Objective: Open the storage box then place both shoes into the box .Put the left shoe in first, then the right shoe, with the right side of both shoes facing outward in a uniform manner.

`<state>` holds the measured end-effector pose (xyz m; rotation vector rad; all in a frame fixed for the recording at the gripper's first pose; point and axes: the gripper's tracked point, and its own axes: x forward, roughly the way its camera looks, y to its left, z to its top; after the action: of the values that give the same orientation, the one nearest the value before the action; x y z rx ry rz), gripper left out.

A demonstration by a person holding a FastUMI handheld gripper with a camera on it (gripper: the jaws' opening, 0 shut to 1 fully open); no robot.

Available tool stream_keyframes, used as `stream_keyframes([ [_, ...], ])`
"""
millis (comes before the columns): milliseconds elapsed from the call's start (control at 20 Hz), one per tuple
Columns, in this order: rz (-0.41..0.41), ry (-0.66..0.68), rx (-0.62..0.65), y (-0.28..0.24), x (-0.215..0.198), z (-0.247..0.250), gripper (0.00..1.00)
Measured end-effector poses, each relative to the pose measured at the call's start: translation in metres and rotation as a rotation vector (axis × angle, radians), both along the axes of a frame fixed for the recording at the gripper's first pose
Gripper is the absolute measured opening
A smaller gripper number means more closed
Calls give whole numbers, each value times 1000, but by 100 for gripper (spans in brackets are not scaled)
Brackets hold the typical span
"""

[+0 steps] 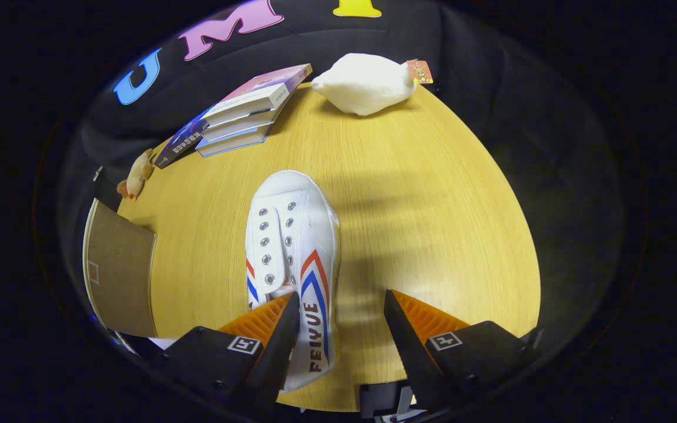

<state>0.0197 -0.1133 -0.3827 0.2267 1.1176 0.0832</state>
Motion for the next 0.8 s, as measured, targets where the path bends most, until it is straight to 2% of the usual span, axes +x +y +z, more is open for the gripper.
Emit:
stream_keyframes([
  [100,-46,21,70,8,1,-1,81],
  [250,-63,35,141,17,0,-1,55],
  [350,-48,28,139,16,-1,1,39],
  [450,-64,42,147,15,-1,-1,38],
  [550,-106,64,178,15,0,0,33],
  [600,-101,59,187,14,1,0,31],
  [650,-84,50,188,15,0,0,24],
  [700,-83,43,190,14,2,1,23],
  [800,-98,48,206,19,-1,3,12],
])
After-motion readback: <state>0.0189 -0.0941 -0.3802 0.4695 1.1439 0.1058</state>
